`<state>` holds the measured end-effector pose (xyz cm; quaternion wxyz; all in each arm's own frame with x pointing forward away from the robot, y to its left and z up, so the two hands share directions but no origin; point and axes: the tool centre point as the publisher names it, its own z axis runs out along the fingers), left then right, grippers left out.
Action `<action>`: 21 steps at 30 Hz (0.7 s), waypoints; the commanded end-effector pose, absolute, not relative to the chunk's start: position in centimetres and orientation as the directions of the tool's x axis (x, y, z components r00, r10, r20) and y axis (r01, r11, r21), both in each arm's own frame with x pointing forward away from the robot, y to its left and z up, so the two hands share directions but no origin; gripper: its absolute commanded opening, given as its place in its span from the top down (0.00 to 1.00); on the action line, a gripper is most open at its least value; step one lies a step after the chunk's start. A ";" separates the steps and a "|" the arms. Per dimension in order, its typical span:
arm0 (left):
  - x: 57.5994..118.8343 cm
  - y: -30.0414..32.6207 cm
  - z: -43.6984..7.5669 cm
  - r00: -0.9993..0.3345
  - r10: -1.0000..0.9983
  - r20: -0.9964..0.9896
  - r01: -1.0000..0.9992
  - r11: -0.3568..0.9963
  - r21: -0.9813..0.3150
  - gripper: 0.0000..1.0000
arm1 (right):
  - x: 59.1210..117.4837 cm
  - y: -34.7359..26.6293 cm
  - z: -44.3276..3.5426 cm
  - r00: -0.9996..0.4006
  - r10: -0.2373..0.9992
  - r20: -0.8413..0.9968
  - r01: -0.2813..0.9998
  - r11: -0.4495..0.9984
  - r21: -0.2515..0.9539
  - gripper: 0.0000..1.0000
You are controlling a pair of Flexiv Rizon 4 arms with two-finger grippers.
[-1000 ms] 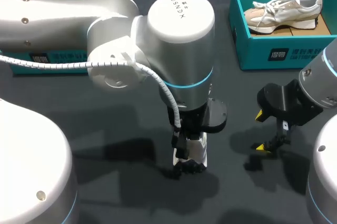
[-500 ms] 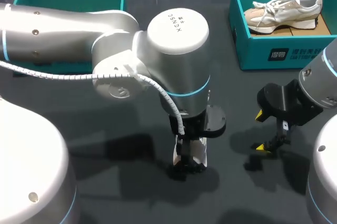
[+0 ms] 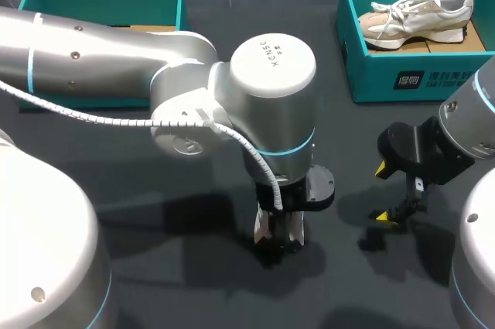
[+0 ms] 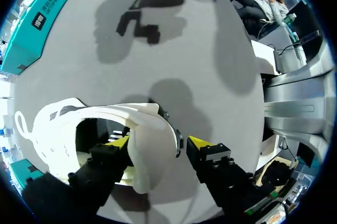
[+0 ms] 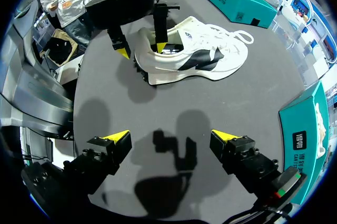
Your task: Take the shoe out of the shoebox, open the shoe tongue, remove and reinsert the insole, then place the shoe into the shoebox
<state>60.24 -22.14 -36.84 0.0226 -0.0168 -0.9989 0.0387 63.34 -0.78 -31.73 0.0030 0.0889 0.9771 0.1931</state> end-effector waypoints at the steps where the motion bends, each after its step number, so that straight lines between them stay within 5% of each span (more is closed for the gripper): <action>1: 59.8 -22.7 -37.9 -0.999 0.027 0.043 0.024 0.998 -0.066 0.33 | 63.1 -0.8 -31.7 -0.984 0.176 0.025 0.172 0.910 0.377 0.00; 21: 59.2 -22.6 -38.7 -0.998 0.030 0.059 0.028 0.999 -0.028 0.45 | 63.1 -0.8 -31.7 -0.984 0.176 0.025 0.172 0.910 0.377 0.00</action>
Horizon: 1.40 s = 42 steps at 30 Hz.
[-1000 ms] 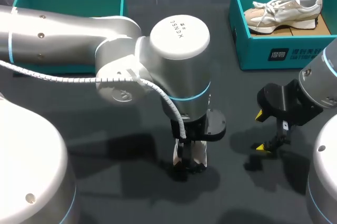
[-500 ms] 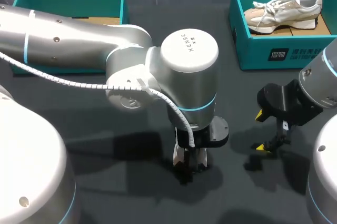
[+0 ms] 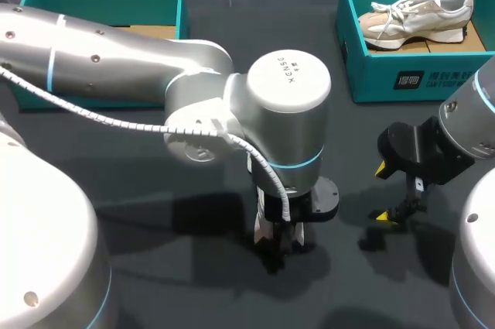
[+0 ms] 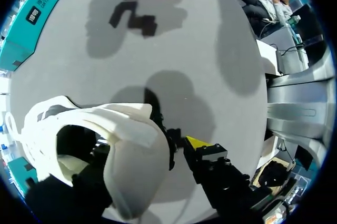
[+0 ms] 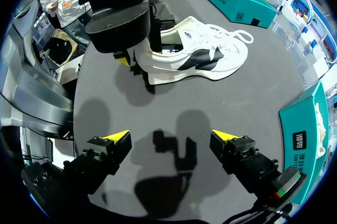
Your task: Take the shoe out of the shoebox, open the shoe tongue, remove and reinsert the insole, then place the shoe into the shoebox
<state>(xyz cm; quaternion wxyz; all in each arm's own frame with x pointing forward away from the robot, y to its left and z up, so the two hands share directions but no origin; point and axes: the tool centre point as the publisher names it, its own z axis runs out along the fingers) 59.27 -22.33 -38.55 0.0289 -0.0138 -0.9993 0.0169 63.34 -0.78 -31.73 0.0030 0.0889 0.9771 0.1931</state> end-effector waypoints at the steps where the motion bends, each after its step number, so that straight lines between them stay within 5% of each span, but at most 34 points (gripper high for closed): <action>1: 59.2 -22.5 -38.7 -0.998 0.030 0.060 0.028 0.999 -0.026 0.47 | 63.1 -0.8 -31.7 -0.984 0.176 0.025 0.172 0.910 0.377 0.00; 13: 59.3 -22.2 -38.9 -0.995 0.038 0.093 0.038 0.999 0.001 0.52 | 63.1 -0.8 -31.7 -0.984 0.176 0.025 0.172 0.910 0.377 0.00; 15: 59.4 -22.2 -38.9 -0.994 0.037 0.100 0.038 0.999 0.005 0.65 | 63.1 -0.8 -31.7 -0.984 0.176 0.025 0.172 0.910 0.377 0.00; 17: 59.4 -22.2 -38.9 -0.994 0.037 0.102 0.038 0.999 0.006 1.00 | 63.1 -0.8 -31.7 -0.984 0.176 0.025 0.172 0.910 0.377 0.00; 42: 61.5 -19.2 -29.5 -0.984 0.160 0.081 0.153 0.984 -0.088 1.00 | 63.1 -0.8 -31.7 -0.984 0.176 0.025 0.172 0.910 0.377 0.00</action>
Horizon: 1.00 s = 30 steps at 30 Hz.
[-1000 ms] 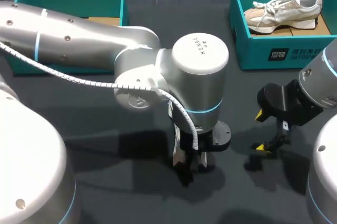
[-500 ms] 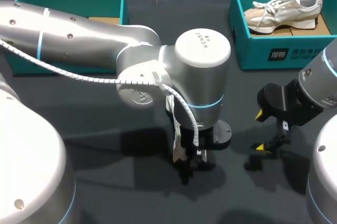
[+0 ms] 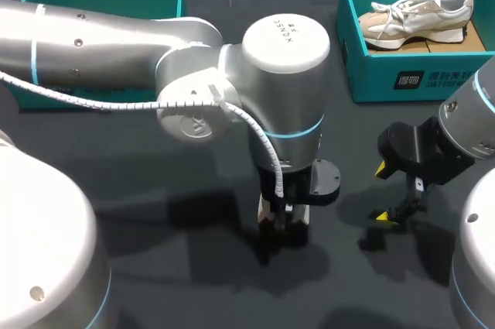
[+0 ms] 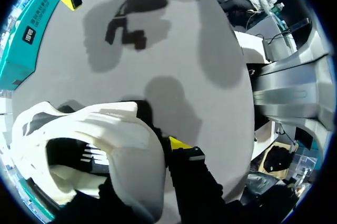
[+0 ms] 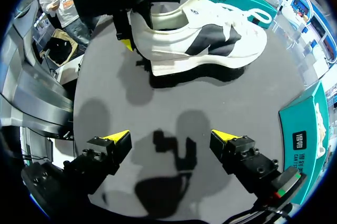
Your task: Take the shoe out of the shoebox, open the shoe tongue, remove and reinsert the insole, then place the shoe into the shoebox
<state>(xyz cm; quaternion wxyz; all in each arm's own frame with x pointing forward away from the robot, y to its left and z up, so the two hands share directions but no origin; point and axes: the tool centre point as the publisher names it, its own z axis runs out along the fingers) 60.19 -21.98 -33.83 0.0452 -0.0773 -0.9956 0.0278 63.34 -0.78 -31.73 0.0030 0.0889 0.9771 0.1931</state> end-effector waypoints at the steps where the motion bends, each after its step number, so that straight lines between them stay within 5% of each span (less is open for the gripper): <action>1: 61.5 -18.9 -29.0 -0.984 0.160 0.081 0.153 0.984 -0.088 1.00 | 63.1 -0.8 -31.7 -0.984 0.176 0.025 0.172 0.910 0.377 0.00; 20: 73.5 -8.5 -16.5 -0.990 0.115 0.086 0.104 0.988 -0.116 1.00 | 63.1 -0.8 -31.7 -0.984 0.176 0.025 0.172 0.910 0.377 0.00; 30: 73.5 -8.5 -16.5 -0.990 0.115 0.086 0.104 0.988 -0.116 1.00 | 63.1 -0.8 -31.7 -0.984 0.176 0.025 0.172 0.910 0.377 0.00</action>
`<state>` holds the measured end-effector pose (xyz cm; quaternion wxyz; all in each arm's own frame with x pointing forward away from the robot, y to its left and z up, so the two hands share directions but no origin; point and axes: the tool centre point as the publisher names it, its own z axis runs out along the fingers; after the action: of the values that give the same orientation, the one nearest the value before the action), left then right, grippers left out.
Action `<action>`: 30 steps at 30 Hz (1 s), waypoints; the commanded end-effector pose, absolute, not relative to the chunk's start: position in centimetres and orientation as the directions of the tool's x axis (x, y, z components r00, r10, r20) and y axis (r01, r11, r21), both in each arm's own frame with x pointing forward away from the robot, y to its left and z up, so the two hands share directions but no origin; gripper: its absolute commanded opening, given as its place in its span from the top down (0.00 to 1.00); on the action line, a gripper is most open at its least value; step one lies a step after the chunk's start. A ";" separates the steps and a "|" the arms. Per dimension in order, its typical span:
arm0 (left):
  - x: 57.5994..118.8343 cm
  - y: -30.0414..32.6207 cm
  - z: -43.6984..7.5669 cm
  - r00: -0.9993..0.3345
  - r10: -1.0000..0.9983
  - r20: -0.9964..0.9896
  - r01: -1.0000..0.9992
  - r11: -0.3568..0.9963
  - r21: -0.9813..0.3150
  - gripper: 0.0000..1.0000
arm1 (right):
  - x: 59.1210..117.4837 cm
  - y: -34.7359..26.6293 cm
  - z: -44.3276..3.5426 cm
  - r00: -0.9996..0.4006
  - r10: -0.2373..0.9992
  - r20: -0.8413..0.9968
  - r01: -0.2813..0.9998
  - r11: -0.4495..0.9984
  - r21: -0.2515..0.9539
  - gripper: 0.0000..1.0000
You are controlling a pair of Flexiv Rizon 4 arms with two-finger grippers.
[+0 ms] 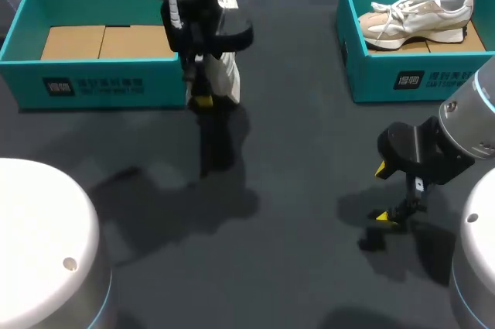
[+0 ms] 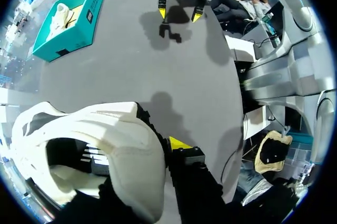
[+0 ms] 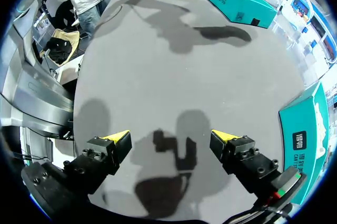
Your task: Take the shoe out of the shoebox, open the shoe tongue, remove and reinsert the insole, then place the shoe into the shoebox
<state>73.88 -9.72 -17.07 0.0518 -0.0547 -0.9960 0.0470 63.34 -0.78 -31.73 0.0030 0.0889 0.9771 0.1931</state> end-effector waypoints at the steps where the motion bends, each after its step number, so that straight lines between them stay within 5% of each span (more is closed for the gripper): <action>1: 73.5 -8.5 -16.5 -0.990 0.115 0.086 0.104 0.988 -0.116 1.00 | 63.1 -0.8 -31.7 -0.984 0.176 0.025 0.172 0.910 0.377 0.00; 17: 80.3 0.8 -12.4 -0.982 0.168 0.092 0.152 0.976 -0.156 1.00 | 63.1 -0.8 -31.7 -0.984 0.176 0.025 0.172 0.910 0.377 0.00; 30: 87.2 9.1 -10.8 -0.992 0.121 0.039 0.120 0.992 -0.043 1.00 | 63.1 -0.8 -31.7 -0.984 0.176 0.025 0.172 0.910 0.377 0.00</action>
<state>86.78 8.56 -11.14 0.0156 -0.0585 -0.9980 0.0176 63.34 -0.78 -31.73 0.0031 0.0889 0.9771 0.1931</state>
